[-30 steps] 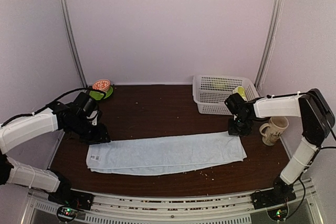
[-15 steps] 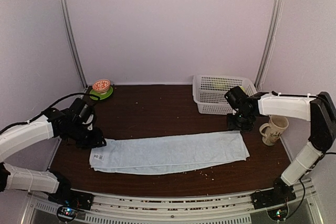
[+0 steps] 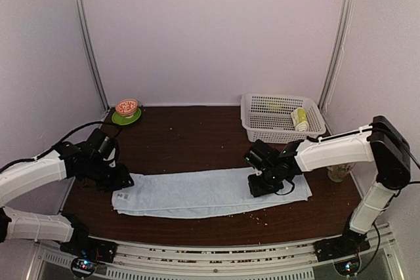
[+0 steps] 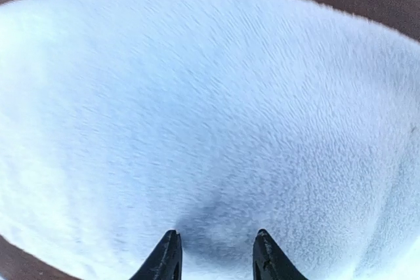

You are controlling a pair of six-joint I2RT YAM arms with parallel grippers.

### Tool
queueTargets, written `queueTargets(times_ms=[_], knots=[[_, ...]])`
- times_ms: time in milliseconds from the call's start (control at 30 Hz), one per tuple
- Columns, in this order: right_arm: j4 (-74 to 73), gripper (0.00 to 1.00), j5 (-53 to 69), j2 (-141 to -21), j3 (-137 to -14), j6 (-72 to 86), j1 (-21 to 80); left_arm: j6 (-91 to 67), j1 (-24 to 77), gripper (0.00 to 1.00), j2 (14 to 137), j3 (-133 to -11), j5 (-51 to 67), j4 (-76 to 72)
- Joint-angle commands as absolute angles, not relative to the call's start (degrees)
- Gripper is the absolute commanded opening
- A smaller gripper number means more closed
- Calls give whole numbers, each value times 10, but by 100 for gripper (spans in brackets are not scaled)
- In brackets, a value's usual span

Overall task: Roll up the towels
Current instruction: Smooth out the towel at the center of the board.

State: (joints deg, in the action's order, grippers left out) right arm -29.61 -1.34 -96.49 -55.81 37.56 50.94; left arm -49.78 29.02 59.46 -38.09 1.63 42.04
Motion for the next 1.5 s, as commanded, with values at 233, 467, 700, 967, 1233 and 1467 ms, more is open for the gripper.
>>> queueTargets(times_ms=[233, 467, 700, 967, 1233, 1467], knots=[[-305, 38, -43, -952, -463, 394, 440, -500, 345, 45, 626, -365, 3, 385], [-304, 38, -49, -936, -457, 389, 401, -540, 345, 46, 599, -376, -81, 442], [-311, 43, -33, -918, -479, 381, 402, -565, 315, 48, 619, -341, -66, 412], [-302, 47, 17, -867, -496, 385, 407, -560, 310, 48, 646, -301, 15, 328], [-308, 47, 33, -833, -530, 399, 425, -572, 310, 21, 642, -263, 58, 276], [-305, 46, 33, -836, -538, 407, 435, -562, 310, 0, 586, -308, 51, 325]])
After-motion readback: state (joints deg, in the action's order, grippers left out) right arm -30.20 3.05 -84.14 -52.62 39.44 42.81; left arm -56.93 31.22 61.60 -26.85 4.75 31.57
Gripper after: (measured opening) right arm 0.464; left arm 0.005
